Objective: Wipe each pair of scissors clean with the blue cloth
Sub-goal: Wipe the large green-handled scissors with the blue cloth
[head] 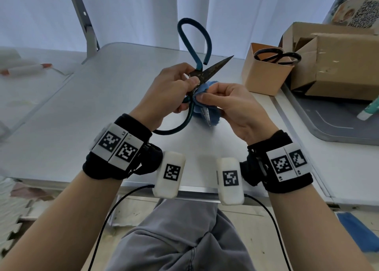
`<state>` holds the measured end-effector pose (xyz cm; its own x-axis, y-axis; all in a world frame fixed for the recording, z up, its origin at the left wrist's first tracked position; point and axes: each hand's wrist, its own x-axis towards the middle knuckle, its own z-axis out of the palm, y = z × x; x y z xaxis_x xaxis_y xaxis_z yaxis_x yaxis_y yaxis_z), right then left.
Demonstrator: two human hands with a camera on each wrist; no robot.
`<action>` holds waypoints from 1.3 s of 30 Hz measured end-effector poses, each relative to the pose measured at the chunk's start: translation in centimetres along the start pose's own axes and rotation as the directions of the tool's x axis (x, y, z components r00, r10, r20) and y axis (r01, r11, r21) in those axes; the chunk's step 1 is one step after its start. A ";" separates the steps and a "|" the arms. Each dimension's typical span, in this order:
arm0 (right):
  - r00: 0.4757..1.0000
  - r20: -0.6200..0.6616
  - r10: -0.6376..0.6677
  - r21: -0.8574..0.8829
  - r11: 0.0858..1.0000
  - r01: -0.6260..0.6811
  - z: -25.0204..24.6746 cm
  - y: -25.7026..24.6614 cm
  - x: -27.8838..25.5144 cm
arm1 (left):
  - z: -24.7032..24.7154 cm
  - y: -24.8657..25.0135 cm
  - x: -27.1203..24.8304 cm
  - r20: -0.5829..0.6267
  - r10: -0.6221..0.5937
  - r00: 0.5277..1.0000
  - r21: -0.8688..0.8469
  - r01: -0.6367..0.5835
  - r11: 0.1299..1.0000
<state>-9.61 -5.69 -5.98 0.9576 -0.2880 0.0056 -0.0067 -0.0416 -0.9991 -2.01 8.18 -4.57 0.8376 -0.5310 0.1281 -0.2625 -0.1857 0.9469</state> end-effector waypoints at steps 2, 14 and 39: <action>1.000 -0.002 -0.013 0.008 1.000 0.013 0.1 0.1 0.0 | -0.2 0.1 0.2 -0.002 -0.002 1.000 -0.001 0.002 1.000; 0.999 -0.037 0.025 0.253 0.967 -0.015 -3.4 1.2 0.1 | -2.7 -0.2 0.2 0.011 -0.028 1.000 -0.050 0.029 0.998; 0.936 0.318 0.151 0.612 0.722 -0.324 -1.1 1.1 -0.8 | -2.8 0.4 -0.3 0.294 0.207 0.933 -0.050 -0.201 0.978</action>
<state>-10.76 -6.59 -7.01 0.9869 0.0279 -0.1591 -0.1390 0.6485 -0.7484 -0.95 10.61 -3.43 0.5867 -0.7770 0.2283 -0.4011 -0.0338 0.9154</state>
